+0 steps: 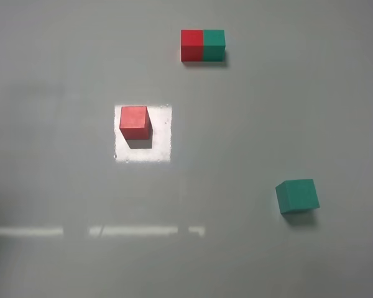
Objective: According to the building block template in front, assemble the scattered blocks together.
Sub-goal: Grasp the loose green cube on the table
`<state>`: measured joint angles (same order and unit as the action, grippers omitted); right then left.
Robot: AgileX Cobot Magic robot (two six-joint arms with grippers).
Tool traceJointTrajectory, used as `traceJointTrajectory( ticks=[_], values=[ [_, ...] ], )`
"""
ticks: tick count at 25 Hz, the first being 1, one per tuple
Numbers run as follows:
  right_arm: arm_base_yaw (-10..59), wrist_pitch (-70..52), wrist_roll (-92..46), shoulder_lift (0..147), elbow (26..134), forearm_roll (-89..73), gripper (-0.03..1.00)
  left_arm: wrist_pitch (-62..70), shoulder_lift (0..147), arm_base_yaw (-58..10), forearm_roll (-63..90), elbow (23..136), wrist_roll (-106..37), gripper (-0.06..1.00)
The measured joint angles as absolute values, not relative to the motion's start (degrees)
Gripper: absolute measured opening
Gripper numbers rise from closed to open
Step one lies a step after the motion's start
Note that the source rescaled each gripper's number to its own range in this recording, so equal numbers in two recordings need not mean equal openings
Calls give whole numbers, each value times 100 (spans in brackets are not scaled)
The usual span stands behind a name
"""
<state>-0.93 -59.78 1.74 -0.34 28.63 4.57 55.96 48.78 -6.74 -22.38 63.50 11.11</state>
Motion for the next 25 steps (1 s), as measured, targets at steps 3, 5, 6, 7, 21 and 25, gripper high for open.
traceJointTrajectory(
  ticks=[3, 5, 6, 7, 21, 25],
  values=[
    [-93, -5978, 174, -34, 2863, 457, 76, 5517, 4338, -662, -2144, 5701, 1176, 53],
    [-93, -5978, 174, -34, 2863, 457, 76, 5422, 3985, -663, -2017, 5256, 1211, 53],
    [-93, -5978, 174, -34, 2863, 457, 76, 5369, 3785, -663, -1924, 5010, 1217, 53],
    [-93, -5978, 174, -34, 2863, 457, 74, 5303, 3607, -658, -1860, 4766, 1217, 53],
    [-93, -5978, 174, -34, 2863, 457, 69, 5463, 1179, -656, -1175, 3219, 1054, 53],
    [-93, -5978, 174, -34, 2863, 457, 69, 5491, 754, -656, -842, 3020, 578, 53]
  ],
)
